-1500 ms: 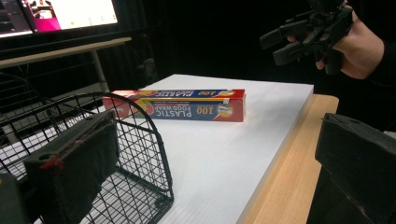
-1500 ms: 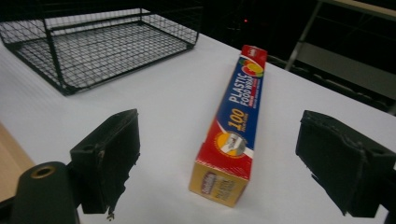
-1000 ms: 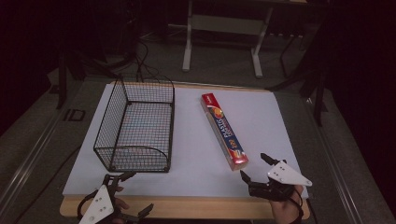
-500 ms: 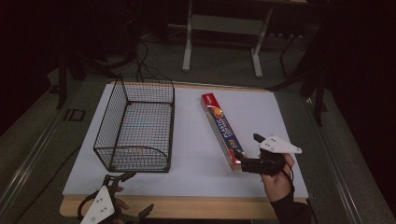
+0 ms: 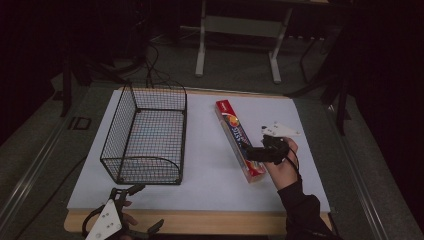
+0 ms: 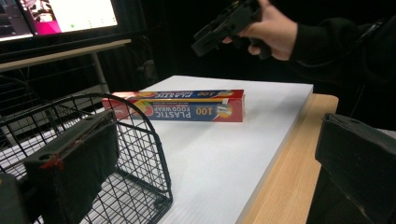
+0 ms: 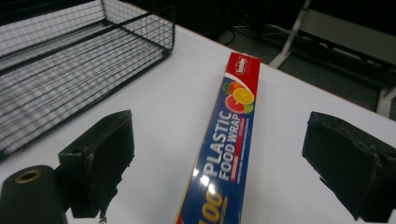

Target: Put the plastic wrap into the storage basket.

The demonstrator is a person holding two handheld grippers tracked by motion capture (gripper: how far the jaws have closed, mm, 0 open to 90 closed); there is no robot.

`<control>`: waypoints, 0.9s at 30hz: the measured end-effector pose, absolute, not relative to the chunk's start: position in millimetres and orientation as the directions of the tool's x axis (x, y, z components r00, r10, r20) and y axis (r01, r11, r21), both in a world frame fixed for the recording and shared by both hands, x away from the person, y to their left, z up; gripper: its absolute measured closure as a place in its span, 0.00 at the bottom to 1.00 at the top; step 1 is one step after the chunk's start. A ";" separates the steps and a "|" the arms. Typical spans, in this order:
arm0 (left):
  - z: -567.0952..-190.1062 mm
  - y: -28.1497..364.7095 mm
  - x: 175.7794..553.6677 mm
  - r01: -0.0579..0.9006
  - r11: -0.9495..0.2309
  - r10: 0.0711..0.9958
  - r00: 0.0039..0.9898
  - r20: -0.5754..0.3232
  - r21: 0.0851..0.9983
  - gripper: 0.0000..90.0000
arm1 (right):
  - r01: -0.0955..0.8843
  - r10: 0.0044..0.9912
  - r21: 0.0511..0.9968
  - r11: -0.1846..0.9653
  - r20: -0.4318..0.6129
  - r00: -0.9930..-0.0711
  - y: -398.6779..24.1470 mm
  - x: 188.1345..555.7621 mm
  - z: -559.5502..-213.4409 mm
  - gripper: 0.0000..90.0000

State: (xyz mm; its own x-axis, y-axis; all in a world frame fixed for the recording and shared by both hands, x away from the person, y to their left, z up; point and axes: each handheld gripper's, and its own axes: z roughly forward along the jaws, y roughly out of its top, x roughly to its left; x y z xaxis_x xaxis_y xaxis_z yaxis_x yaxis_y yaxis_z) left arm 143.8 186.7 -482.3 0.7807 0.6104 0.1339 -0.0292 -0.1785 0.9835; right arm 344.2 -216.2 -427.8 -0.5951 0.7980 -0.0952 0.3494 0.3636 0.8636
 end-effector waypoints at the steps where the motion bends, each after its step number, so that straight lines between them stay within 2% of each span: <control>1: -482.4 186.7 143.8 -0.027 -0.178 0.610 0.782 0.132 0.984 0.00 | 0.365 0.798 0.857 0.364 -0.086 -0.596 -214.3 349.4 -429.4 0.10; 13: -482.4 188.0 142.8 -0.025 -0.177 0.609 0.782 0.130 0.984 0.00 | 0.480 0.800 0.766 0.428 -0.074 -0.595 -197.4 398.5 -447.2 0.10; 27: -482.6 188.2 142.6 -0.025 -0.183 0.605 0.785 0.133 0.983 0.00 | 0.595 0.819 0.676 0.434 -0.021 -0.574 -188.9 440.1 -461.2 0.10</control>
State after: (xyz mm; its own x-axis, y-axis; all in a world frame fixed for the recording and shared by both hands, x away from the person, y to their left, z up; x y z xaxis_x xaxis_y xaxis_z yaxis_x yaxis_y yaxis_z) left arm 142.6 188.2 -482.6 0.7852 0.6048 0.1328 -0.0252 -0.1830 0.9828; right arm 440.1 -188.9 -461.2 -0.5735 0.8189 -0.0206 0.5953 0.4339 0.6762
